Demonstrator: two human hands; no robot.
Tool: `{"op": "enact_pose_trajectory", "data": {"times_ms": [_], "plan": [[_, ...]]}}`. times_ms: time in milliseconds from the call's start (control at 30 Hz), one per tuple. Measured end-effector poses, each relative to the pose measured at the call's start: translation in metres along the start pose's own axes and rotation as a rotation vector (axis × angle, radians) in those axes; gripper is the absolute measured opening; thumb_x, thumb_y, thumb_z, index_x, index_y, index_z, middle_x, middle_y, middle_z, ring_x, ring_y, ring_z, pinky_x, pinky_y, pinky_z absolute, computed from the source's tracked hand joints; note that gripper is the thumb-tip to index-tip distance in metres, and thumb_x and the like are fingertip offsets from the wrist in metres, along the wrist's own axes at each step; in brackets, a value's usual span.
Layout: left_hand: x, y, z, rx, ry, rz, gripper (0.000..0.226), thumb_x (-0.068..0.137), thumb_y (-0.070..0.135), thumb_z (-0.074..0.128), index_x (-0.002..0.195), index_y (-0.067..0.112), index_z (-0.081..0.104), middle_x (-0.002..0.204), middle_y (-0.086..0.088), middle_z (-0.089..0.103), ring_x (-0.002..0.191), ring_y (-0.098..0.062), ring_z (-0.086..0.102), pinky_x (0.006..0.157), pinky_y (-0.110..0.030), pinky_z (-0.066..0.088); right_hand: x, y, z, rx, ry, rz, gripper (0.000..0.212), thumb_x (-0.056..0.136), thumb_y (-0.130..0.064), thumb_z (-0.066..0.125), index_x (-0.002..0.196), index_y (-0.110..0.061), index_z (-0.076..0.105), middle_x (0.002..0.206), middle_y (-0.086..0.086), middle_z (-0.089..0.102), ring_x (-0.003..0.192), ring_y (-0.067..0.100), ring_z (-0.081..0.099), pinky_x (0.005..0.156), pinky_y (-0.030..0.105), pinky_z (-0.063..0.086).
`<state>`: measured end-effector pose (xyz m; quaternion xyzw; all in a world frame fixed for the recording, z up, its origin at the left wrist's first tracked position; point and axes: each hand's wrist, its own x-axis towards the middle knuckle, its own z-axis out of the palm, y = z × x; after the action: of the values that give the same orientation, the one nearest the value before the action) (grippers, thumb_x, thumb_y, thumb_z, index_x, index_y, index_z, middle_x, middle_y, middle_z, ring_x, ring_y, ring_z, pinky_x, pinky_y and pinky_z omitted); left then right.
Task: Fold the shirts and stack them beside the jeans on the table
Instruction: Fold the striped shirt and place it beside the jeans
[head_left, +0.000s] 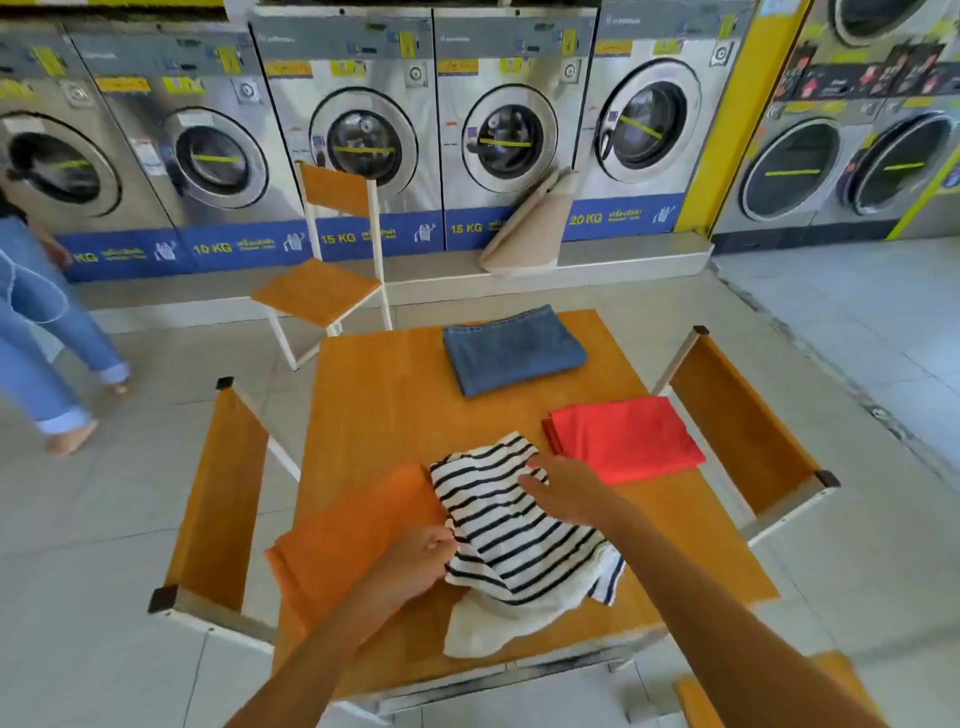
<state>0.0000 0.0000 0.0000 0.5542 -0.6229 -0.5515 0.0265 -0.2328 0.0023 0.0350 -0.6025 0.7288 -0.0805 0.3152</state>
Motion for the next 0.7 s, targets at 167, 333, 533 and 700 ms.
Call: {"op": "enact_pose_trajectory", "data": {"times_ms": [167,333,533,700], "plan": [[0.019,-0.009,0.027,-0.076,0.036,-0.12,0.027,0.096,0.04,0.045,0.112,0.026,0.061,0.113,0.005,0.063,0.103,-0.013,0.062,0.092,-0.035,0.053,-0.001,0.032,0.019,0.008,-0.041,0.106,0.05,0.102,-0.043,0.043,0.144,-0.015,0.047,0.15,0.005,0.048,0.136,0.025,0.044,0.109,0.034,0.034],[0.035,-0.001,0.048,-0.041,0.165,-0.23,0.041,0.095,0.045,0.043,0.097,0.011,0.066,0.1,-0.013,0.071,0.093,-0.028,0.069,0.08,-0.041,0.057,0.015,0.063,0.024,0.016,-0.077,0.16,0.05,0.103,-0.04,0.044,0.142,-0.01,0.048,0.144,0.01,0.053,0.129,0.029,0.05,0.103,0.035,0.04],[0.058,0.004,0.067,-0.045,0.301,-0.247,0.059,0.087,0.055,0.055,0.125,0.009,0.059,0.121,-0.009,0.066,0.112,-0.028,0.062,0.086,-0.034,0.049,0.036,0.096,0.031,0.063,-0.096,0.163,0.047,0.099,-0.039,0.046,0.136,-0.01,0.049,0.133,0.011,0.058,0.117,0.03,0.056,0.097,0.043,0.048],[0.061,0.013,0.072,-0.099,0.377,-0.253,0.035,0.088,0.035,0.061,0.088,0.001,0.07,0.091,-0.016,0.073,0.083,-0.025,0.066,0.08,-0.045,0.052,0.045,0.115,0.043,-0.002,-0.025,0.152,0.048,0.096,-0.036,0.051,0.136,-0.01,0.049,0.136,0.013,0.05,0.129,0.036,0.043,0.106,0.043,0.039]]}}
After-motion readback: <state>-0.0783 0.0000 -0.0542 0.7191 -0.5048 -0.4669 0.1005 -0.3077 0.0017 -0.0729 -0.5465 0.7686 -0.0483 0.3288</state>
